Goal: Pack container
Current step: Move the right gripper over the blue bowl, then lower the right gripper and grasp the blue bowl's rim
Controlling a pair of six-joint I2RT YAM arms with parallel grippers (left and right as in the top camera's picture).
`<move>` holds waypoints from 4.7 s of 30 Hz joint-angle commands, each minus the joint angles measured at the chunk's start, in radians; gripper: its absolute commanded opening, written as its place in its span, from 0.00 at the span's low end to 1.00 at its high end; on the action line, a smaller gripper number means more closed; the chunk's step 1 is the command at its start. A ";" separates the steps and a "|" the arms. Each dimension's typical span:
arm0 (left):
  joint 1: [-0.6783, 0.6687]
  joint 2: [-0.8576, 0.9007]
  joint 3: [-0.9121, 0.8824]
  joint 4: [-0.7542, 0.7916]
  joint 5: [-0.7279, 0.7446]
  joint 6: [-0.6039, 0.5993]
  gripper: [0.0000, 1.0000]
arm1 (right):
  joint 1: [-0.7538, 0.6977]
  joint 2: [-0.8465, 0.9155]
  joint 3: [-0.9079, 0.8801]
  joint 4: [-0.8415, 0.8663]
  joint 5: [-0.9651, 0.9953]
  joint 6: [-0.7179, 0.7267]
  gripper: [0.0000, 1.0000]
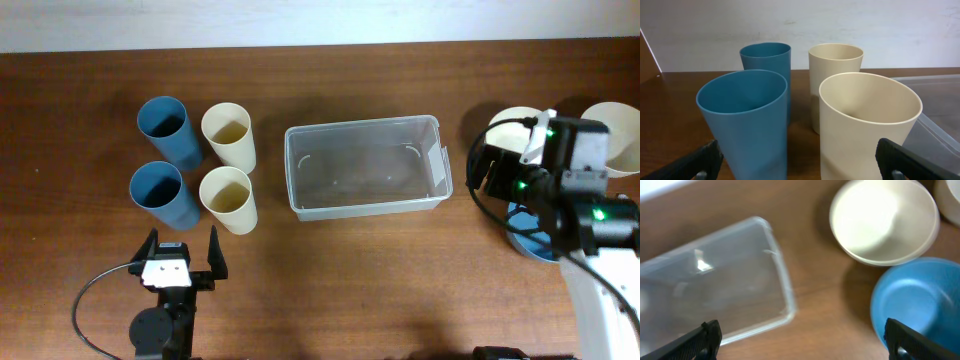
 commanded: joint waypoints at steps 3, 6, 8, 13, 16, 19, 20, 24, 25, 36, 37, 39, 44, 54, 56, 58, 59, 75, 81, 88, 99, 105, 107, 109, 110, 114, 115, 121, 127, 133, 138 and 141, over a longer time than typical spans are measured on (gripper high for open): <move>0.006 -0.008 -0.003 -0.005 -0.003 0.019 1.00 | -0.124 0.083 0.011 -0.124 0.306 0.262 0.99; 0.006 -0.008 -0.003 -0.005 -0.003 0.019 1.00 | -0.269 0.117 0.010 -0.165 0.281 0.281 0.99; 0.006 -0.008 -0.003 -0.005 -0.003 0.019 1.00 | -0.341 0.138 0.010 -0.182 0.259 0.282 0.99; 0.006 -0.008 -0.003 -0.005 -0.003 0.019 1.00 | -0.484 0.189 0.009 -0.190 0.237 0.282 0.99; 0.006 -0.008 -0.003 -0.005 -0.003 0.019 1.00 | -0.555 0.235 0.009 -0.182 0.230 0.312 0.99; 0.006 -0.008 -0.003 -0.005 -0.003 0.019 1.00 | -0.608 0.297 0.007 -0.176 0.189 0.341 0.99; 0.006 -0.008 -0.003 -0.005 -0.003 0.019 1.00 | -0.620 0.322 0.007 -0.171 0.166 0.341 0.99; 0.006 -0.008 -0.003 -0.005 -0.003 0.019 1.00 | -0.631 0.422 0.007 -0.153 0.138 0.341 0.86; 0.006 -0.008 -0.003 -0.005 -0.003 0.019 1.00 | -0.631 0.447 0.007 -0.148 0.127 0.341 0.84; 0.006 -0.008 -0.003 -0.005 -0.003 0.019 1.00 | -0.630 0.661 0.006 -0.089 0.065 0.322 0.56; 0.006 -0.008 -0.003 -0.005 -0.003 0.019 1.00 | -0.629 0.661 0.005 -0.089 0.065 0.322 0.48; 0.006 -0.008 -0.003 -0.005 -0.003 0.019 1.00 | -0.629 0.658 0.005 -0.090 0.063 0.322 0.36; 0.006 -0.008 -0.003 -0.005 -0.003 0.019 1.00 | -0.615 0.650 0.005 -0.109 0.068 0.321 0.04; 0.006 -0.008 -0.003 -0.005 -0.003 0.019 1.00 | -0.517 0.456 0.005 -0.185 0.161 0.332 0.04; 0.006 -0.008 -0.003 -0.005 -0.003 0.019 1.00 | -0.493 0.387 0.005 -0.201 0.178 0.356 0.04; 0.006 -0.008 -0.003 -0.005 -0.003 0.019 1.00 | -0.469 0.311 0.005 -0.207 0.174 0.368 0.04; 0.006 -0.008 -0.003 -0.005 -0.003 0.019 1.00 | -0.452 0.264 0.005 -0.207 0.169 0.368 0.04; 0.006 -0.008 -0.003 -0.005 -0.003 0.019 1.00 | -0.338 0.170 -0.072 -0.181 0.210 0.389 0.38; 0.006 -0.008 -0.003 -0.005 -0.003 0.019 1.00 | -0.338 0.375 -0.142 -0.076 0.190 0.389 0.61; 0.006 -0.008 -0.003 -0.005 -0.003 0.019 1.00 | -0.338 0.486 -0.158 -0.040 0.168 0.405 0.64; 0.006 -0.008 -0.003 -0.005 -0.003 0.019 1.00 | -0.387 0.475 -0.265 0.066 0.159 0.413 0.66; 0.006 -0.008 -0.003 -0.005 -0.003 0.019 1.00 | -0.396 0.400 -0.225 0.050 0.108 0.336 0.63; 0.006 -0.008 -0.003 -0.005 -0.003 0.019 1.00 | -0.396 0.359 -0.205 0.021 0.102 0.324 0.63; 0.006 -0.008 -0.003 -0.005 -0.003 0.019 1.00 | -0.396 0.304 -0.183 -0.014 0.103 0.322 0.63; 0.006 -0.008 -0.003 -0.005 -0.003 0.019 1.00 | -0.396 0.273 -0.175 -0.030 0.101 0.321 0.63; 0.006 -0.008 -0.003 -0.005 -0.003 0.019 1.00 | -0.396 0.141 -0.159 -0.104 0.110 0.322 0.68; 0.006 -0.008 -0.003 -0.005 -0.003 0.019 1.00 | -0.396 0.114 -0.159 -0.122 0.123 0.325 0.70; 0.006 -0.008 -0.003 -0.005 -0.003 0.019 1.00 | -0.446 0.083 -0.221 -0.146 0.141 0.386 0.78; 0.006 -0.008 -0.003 -0.005 -0.003 0.019 1.00 | -0.551 0.088 -0.386 -0.032 0.094 0.400 0.79; 0.006 -0.008 -0.003 -0.005 -0.003 0.019 1.00 | -0.615 0.094 -0.509 0.127 0.013 0.369 0.78; 0.006 -0.008 -0.003 -0.005 -0.003 0.019 1.00 | -0.613 0.141 -0.536 0.195 -0.010 0.347 0.78; 0.006 -0.008 -0.003 -0.005 -0.003 0.019 1.00 | -0.613 0.181 -0.536 0.214 -0.008 0.347 0.68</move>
